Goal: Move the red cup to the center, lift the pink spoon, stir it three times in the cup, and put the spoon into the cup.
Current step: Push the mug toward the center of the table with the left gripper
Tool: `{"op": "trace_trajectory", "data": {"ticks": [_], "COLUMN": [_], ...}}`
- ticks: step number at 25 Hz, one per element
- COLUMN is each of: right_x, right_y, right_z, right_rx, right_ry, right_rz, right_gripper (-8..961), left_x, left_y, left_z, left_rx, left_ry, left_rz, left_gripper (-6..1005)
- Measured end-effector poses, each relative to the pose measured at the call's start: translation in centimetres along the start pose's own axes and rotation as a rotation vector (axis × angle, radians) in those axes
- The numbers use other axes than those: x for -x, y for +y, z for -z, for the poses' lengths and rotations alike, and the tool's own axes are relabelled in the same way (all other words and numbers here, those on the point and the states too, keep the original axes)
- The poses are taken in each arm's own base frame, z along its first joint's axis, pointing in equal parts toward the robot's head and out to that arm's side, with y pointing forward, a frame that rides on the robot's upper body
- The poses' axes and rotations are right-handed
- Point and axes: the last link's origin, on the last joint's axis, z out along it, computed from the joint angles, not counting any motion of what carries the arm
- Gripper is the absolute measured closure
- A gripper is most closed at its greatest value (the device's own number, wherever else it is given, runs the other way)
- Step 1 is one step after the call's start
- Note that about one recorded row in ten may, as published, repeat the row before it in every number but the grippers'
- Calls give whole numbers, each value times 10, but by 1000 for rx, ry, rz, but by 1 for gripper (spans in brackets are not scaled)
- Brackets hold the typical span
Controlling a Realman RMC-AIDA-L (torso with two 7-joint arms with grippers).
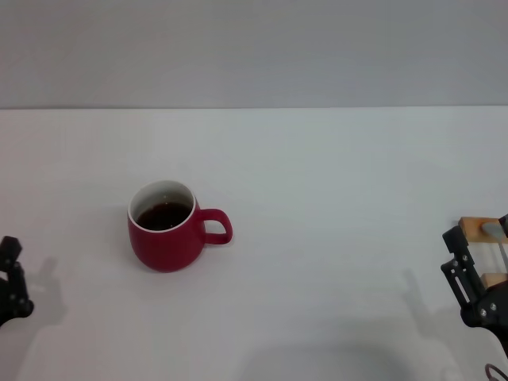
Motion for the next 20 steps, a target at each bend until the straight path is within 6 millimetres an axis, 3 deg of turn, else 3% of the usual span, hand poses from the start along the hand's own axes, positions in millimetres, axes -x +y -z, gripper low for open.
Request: {"op": "trace_trajectory", "data": {"ticks": [20], "right_x": [1], "right_y": [-1], "right_z": [3], "right_rx": [6], "right_ry": [0], "right_rz": [7], "right_gripper": [266], "left_x": [2], "left_y": [19], "left_z": [-32], "left_rx": [136], "left_ry": [-35], "left_rz": [8], "left_gripper": [1001]}}
